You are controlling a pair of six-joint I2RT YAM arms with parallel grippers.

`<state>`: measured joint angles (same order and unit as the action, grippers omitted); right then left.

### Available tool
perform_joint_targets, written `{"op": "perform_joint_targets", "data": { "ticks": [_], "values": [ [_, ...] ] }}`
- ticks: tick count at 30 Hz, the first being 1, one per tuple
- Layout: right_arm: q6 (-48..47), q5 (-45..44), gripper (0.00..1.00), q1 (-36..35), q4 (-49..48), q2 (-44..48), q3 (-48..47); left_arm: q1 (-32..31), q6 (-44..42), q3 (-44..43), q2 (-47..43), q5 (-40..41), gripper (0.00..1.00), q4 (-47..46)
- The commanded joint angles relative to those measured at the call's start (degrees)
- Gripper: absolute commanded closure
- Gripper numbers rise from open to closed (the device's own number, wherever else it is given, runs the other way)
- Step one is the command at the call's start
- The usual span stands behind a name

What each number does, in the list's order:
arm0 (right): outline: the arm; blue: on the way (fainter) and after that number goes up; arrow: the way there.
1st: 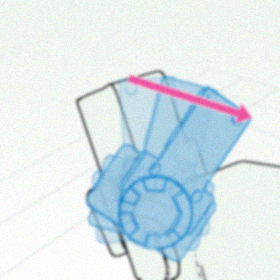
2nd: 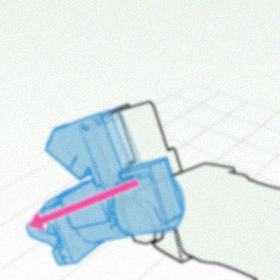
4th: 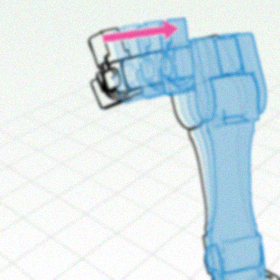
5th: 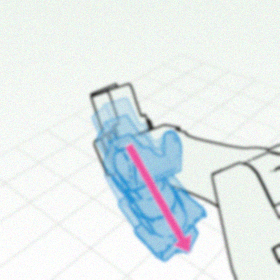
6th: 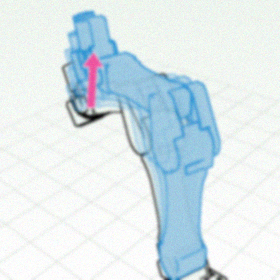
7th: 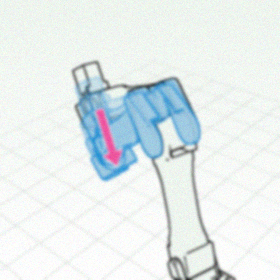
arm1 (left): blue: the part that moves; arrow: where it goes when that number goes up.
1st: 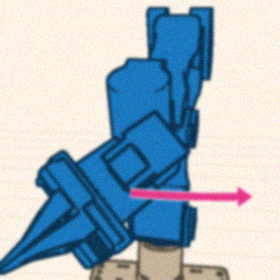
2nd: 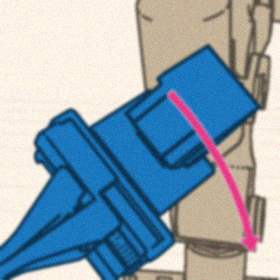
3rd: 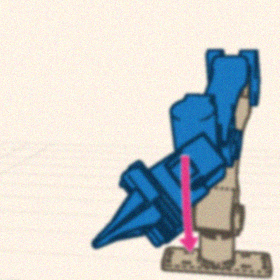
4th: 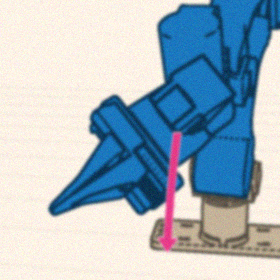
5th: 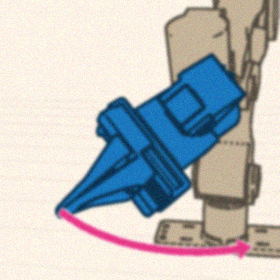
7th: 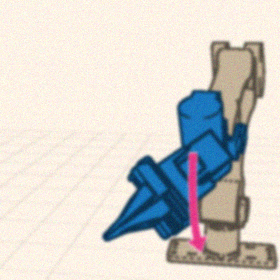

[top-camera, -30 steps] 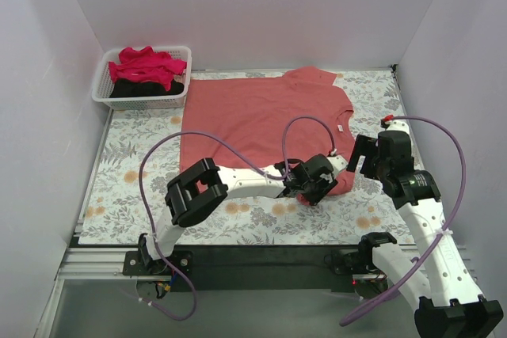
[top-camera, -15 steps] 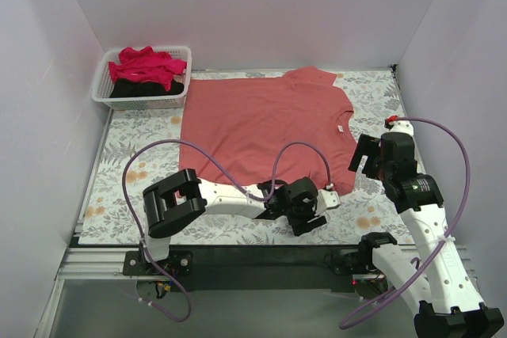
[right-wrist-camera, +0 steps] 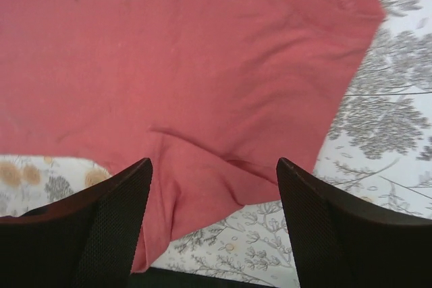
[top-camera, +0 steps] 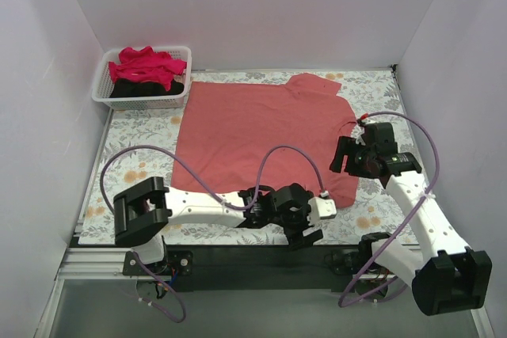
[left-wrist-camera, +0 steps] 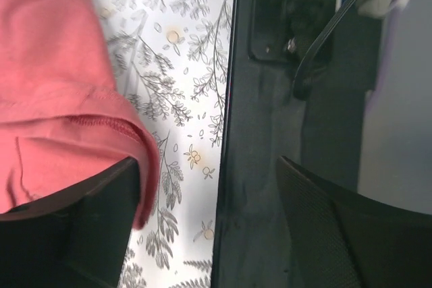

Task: Fold and stack the t-shirts
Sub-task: Flatten the tshirt out

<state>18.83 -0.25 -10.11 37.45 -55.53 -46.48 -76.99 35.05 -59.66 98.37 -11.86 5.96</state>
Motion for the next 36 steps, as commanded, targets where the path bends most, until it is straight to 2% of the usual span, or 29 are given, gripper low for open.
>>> {"op": "perform_joint_targets", "data": {
  "ticks": [1,2,3,5,10,14,19,24,27,30,36],
  "values": [
    [-2.5,12.8,0.21,0.3,-2.8,-4.4,0.9,0.4,4.9,1.7,-7.7,2.4,0.21,-0.9],
    [-3.4,13.9,0.23,0.1,-2.8,-5.5,1.1,0.7,6.2,2.3,-8.5,2.9,0.17,-0.5],
    [-3.8,15.1,0.29,0.1,-3.2,-6.3,1.9,1.7,7.3,2.6,-9.4,2.3,0.15,-0.2],
    [-4.7,17.9,0.34,-0.1,-3.7,-8.6,2.6,3.0,10.1,3.6,-11.9,0.9,0.14,0.3],
    [-5.6,18.0,0.41,-4.0,-5.1,-12.6,2.9,4.0,13.9,5.2,-14.2,-4.7,0.14,2.9],
    [-5.8,12.8,0.43,-10.6,-5.6,-15.1,1.2,6.0,17.2,7.1,-16.2,-1.9,0.16,2.7],
    [-5.4,5.4,0.43,-15.4,-6.8,-18.5,0.2,19.0,25.4,8.9,-17.7,0.4,0.26,2.5],
    [-7.3,3.8,0.44,-18.1,-8.6,-20.9,-1.8,29.0,29.9,9.3,-17.5,3.9,0.31,2.5],
    [-8.8,2.8,0.44,-19.2,-9.1,-22.7,-2.6,34.3,32.8,7.9,-16.1,6.4,0.32,6.4],
    [-9.9,3.1,0.44,-19.9,-9.3,-24.6,-3.1,38.3,33.3,6.4,-15.7,9.0,0.33,13.0],
    [-10.9,2.3,0.49,-21.5,-9.4,-27.4,-4.5,42.7,30.4,4.6,-17.8,13.3,0.32,19.4]
  ]
}}
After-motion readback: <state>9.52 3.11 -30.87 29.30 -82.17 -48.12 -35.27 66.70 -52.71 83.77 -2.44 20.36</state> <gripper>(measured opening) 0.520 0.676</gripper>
